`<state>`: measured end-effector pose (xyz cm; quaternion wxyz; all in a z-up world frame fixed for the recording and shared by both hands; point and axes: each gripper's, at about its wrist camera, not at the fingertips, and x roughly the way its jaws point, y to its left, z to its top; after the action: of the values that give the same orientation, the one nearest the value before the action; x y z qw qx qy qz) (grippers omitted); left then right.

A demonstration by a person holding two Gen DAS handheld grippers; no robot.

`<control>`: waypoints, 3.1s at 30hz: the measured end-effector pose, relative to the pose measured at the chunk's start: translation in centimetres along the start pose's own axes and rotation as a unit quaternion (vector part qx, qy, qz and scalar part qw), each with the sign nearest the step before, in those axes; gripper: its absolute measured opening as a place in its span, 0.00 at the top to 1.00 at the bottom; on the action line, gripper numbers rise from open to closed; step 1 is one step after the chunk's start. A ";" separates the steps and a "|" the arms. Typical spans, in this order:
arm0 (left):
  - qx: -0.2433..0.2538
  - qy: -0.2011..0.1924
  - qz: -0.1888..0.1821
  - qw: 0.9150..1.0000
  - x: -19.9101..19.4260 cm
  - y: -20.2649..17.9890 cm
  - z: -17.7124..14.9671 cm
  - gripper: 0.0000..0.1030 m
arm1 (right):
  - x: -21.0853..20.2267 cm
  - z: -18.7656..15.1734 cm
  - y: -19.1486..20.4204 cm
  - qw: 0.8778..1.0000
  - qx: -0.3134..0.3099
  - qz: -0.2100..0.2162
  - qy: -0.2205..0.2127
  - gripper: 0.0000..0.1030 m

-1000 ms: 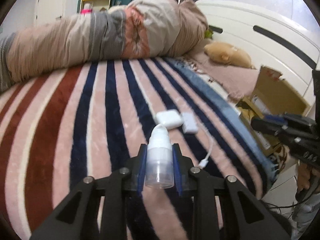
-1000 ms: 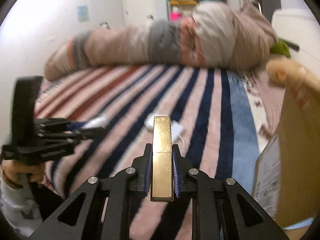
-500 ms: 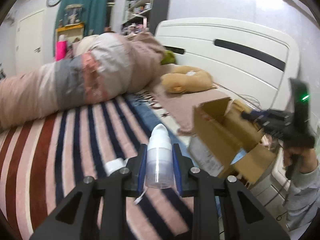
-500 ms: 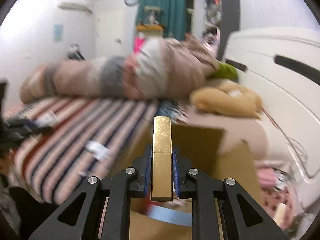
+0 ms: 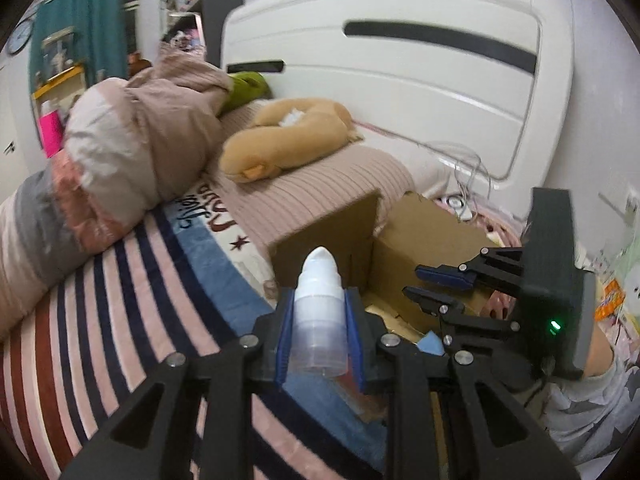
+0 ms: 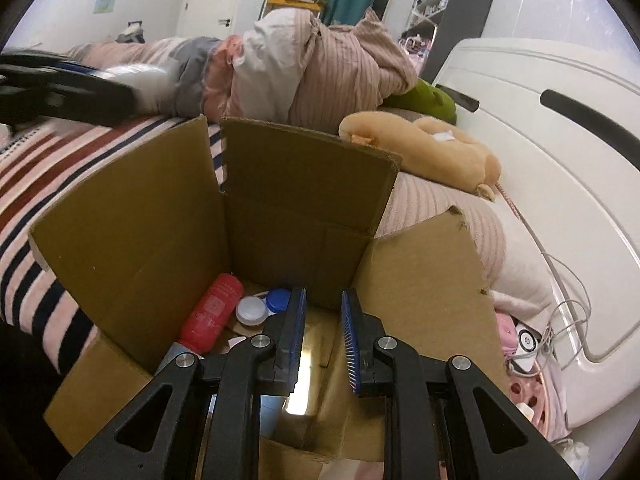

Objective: Organize rigid objects
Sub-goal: 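Lower the gold bar and dropper bottle into the box, opening both grippers, then grasp the white earbud case with the left gripper while the right grasps the USB adapter, then lower the earbud case and USB adapter into the box, opening both grippers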

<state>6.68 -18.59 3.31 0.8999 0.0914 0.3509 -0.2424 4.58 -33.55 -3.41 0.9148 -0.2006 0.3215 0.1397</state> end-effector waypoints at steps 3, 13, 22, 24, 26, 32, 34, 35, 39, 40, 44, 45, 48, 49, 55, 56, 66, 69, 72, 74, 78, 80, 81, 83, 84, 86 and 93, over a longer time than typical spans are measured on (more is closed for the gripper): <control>0.009 0.025 -0.012 1.000 2.0 -1.0 0.9 0.79 | -0.4 -0.4 -0.6 1.000 0.013 0.013 -0.012 0.86; 0.016 0.087 -0.054 0.995 6.6 -2.5 2.2 0.79 | -1.5 -1.0 -1.6 0.998 0.030 0.040 -0.029 0.85; 0.004 0.061 -0.037 0.997 3.1 -1.0 0.9 0.68 | -2.1 -0.6 -1.0 0.999 0.024 0.025 -0.027 0.78; -0.009 0.046 -0.033 0.998 1.4 0.2 0.2 0.61 | -2.4 -0.4 -0.6 0.999 0.023 0.021 -0.026 0.77; -0.022 0.032 -0.022 0.999 -0.1 1.5 -0.3 0.56 | -2.9 0.0 -0.3 0.999 0.021 0.019 -0.028 0.76; -0.069 -0.005 0.034 0.997 -4.9 7.3 -3.9 0.44 | -4.8 2.2 2.0 0.997 0.020 0.038 -0.057 0.69; -0.081 -0.011 0.058 0.995 -6.1 9.3 -5.5 0.36 | -5.4 3.2 3.4 0.995 0.020 0.061 -0.070 0.69; -0.086 -0.013 0.067 0.994 -6.4 10.1 -6.3 0.34 | -5.6 3.7 4.2 0.994 0.017 0.071 -0.076 0.69; -0.123 -0.013 0.101 0.987 -7.1 14.4 -9.8 0.31 | -6.3 5.7 9.0 0.988 -0.013 0.117 -0.095 0.69; -0.132 -0.010 0.107 0.985 -6.9 15.5 -10.7 0.31 | -6.3 6.2 10.3 0.987 -0.017 0.132 -0.095 0.69; -0.165 0.008 0.117 0.979 -5.3 19.1 -13.9 0.31 | -4.4 7.6 14.9 0.978 -0.031 0.191 -0.077 0.68; -0.171 0.012 0.118 0.978 -4.8 19.6 -14.5 0.31 | -3.5 7.7 16.0 0.976 -0.031 0.204 -0.068 0.66; -0.188 0.026 0.111 0.975 -2.6 21.8 -16.5 0.31 | -0.2 7.6 18.7 0.973 -0.030 0.226 -0.033 0.60; -0.194 0.030 0.107 0.975 -2.0 22.4 -17.0 0.31 | 1.0 7.3 19.4 0.973 -0.028 0.229 -0.020 0.60; -0.223 0.062 0.090 0.969 2.7 24.7 -18.9 0.31 | 9.5 5.8 21.1 0.977 -0.011 0.208 0.047 0.30; -0.227 0.067 0.090 0.968 3.3 25.1 -19.1 0.31 | 10.6 5.4 21.4 0.978 -0.017 0.199 0.052 0.29; -0.231 0.075 0.051 0.969 7.1 25.4 -19.6 0.31 | 16.6 5.1 21.7 0.977 -0.013 0.203 0.067 0.50; -0.228 0.069 0.042 0.970 7.5 24.8 -19.0 0.31 | 16.0 5.0 21.2 0.980 -0.017 0.188 0.065 0.73; -0.228 0.068 0.034 0.971 8.1 24.3 -18.4 0.31 | 15.2 4.7 20.5 0.980 -0.016 0.187 0.066 0.75; -0.222 0.071 0.041 0.972 8.8 23.7 -18.0 0.31 | 14.7 4.3 20.0 0.980 -0.015 0.185 0.067 0.75; -0.219 0.079 0.069 0.970 10.1 23.1 -17.5 0.32 | 14.0 3.6 19.0 0.983 -0.011 0.171 0.071 0.75; -0.210 0.081 0.085 0.971 10.3 22.8 -17.5 0.43 | 13.7 3.2 18.6 0.983 -0.003 0.168 0.074 0.75; -0.202 0.084 0.093 0.971 10.4 22.7 -17.5 0.47 | 13.7 3.0 18.3 0.982 0.002 0.171 0.075 0.75; -0.193 0.082 0.096 0.973 10.2 22.5 -17.6 0.47 | 13.9 2.9 17.8 0.981 0.016 0.179 0.074 0.73; -0.192 0.082 0.094 0.974 10.1 22.6 -17.7 0.47 | 14.1 2.8 17.7 0.980 0.021 0.180 0.076 0.68; -0.189 0.080 0.093 0.974 9.8 22.6 -17.8 0.47 | 14.4 3.0 17.7 0.981 0.024 0.175 0.076 0.61; -0.193 0.078 0.096 0.973 8.1 22.4 -18.6 0.47 | 14.7 3.5 18.4 0.983 0.018 0.170 0.067 0.71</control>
<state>12.07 4.04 -16.00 0.8894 -0.0319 0.4499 -0.0745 10.49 -13.89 -15.48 0.8575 -0.1354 0.4143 0.2732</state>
